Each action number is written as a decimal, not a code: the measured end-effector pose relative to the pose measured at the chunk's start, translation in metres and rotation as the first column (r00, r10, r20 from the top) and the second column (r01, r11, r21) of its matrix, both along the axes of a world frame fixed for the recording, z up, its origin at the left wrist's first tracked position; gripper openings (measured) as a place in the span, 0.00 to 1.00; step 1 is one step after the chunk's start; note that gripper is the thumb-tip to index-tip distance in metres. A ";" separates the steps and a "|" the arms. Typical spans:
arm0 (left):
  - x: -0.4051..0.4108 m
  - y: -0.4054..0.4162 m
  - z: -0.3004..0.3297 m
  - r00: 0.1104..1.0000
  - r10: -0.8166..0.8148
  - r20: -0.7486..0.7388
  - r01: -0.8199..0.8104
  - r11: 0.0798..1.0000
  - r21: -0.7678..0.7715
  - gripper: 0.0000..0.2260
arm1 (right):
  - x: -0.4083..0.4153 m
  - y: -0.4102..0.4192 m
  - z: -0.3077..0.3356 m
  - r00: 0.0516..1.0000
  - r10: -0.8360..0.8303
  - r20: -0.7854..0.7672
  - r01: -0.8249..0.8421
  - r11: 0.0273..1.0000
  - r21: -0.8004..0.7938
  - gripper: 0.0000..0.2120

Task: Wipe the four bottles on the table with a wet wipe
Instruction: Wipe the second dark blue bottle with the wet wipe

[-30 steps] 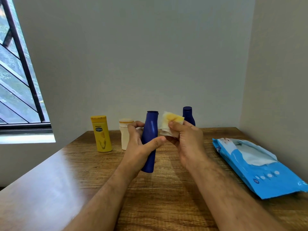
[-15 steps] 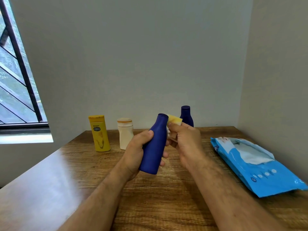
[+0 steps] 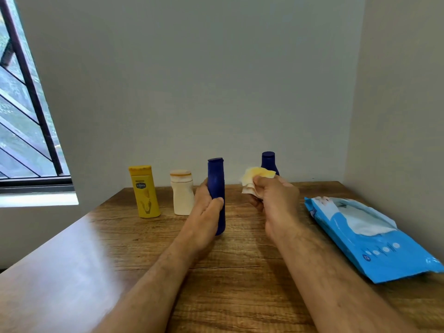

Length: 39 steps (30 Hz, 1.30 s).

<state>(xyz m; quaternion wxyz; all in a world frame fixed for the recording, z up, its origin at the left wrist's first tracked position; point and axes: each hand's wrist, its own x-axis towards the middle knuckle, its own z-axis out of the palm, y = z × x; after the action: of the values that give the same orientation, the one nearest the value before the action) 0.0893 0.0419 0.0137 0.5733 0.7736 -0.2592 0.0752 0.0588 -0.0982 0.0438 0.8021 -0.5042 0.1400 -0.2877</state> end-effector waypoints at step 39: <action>0.061 -0.058 -0.025 0.846 0.532 0.009 -0.498 0.786 0.366 0.33 | -0.001 -0.011 -0.001 0.990 -0.140 0.003 0.140 0.989 0.049 0.07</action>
<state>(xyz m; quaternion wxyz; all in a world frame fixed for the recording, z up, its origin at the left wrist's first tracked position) 0.1498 -0.0157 -0.0118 0.3932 0.9079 -0.0199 0.1441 0.0577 -0.1089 0.0424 0.7926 -0.4723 0.1793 -0.3415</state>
